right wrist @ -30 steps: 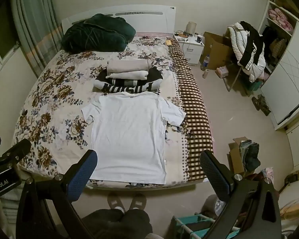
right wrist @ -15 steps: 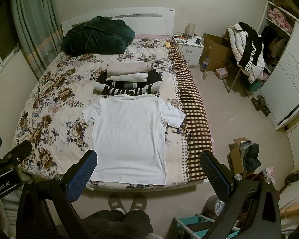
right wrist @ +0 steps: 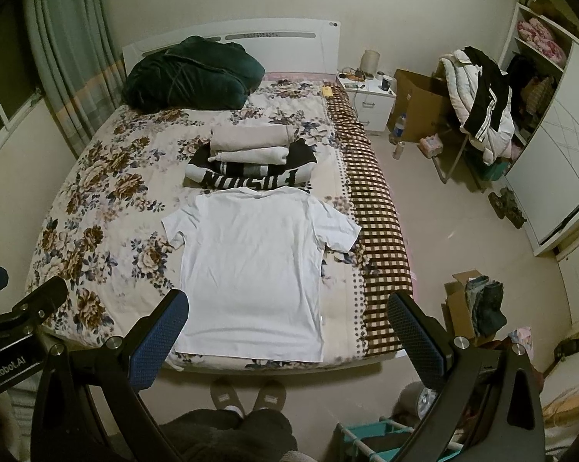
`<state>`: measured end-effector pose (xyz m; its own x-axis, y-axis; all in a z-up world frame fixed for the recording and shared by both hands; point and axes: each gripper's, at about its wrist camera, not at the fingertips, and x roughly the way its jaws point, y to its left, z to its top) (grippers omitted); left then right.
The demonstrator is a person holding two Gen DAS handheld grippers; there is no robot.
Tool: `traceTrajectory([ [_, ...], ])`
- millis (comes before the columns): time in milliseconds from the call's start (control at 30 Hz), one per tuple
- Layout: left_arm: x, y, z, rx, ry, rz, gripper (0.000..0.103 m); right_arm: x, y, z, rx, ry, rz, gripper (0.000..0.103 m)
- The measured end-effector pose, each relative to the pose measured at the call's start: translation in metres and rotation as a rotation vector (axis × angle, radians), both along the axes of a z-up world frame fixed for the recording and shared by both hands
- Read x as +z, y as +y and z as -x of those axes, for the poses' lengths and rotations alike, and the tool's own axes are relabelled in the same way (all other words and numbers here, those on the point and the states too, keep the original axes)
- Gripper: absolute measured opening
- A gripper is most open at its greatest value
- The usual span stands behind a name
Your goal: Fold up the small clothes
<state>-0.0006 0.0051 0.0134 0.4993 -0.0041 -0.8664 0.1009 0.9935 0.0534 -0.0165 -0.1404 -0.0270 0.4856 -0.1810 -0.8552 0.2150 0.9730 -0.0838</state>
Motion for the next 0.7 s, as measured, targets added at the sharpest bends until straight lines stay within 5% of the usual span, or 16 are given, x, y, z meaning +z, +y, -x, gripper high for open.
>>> traceTrajectory([
  [133, 0.000, 0.001, 0.000, -0.002, -0.002, 0.000, 0.103, 0.022, 0.006, -0.015, 0.002, -0.002, 0.000, 0.103],
  [700, 0.012, -0.007, -0.005, 0.000, -0.008, 0.007, 0.103, 0.022, 0.006, -0.009, 0.003, -0.013, -0.001, 0.103],
])
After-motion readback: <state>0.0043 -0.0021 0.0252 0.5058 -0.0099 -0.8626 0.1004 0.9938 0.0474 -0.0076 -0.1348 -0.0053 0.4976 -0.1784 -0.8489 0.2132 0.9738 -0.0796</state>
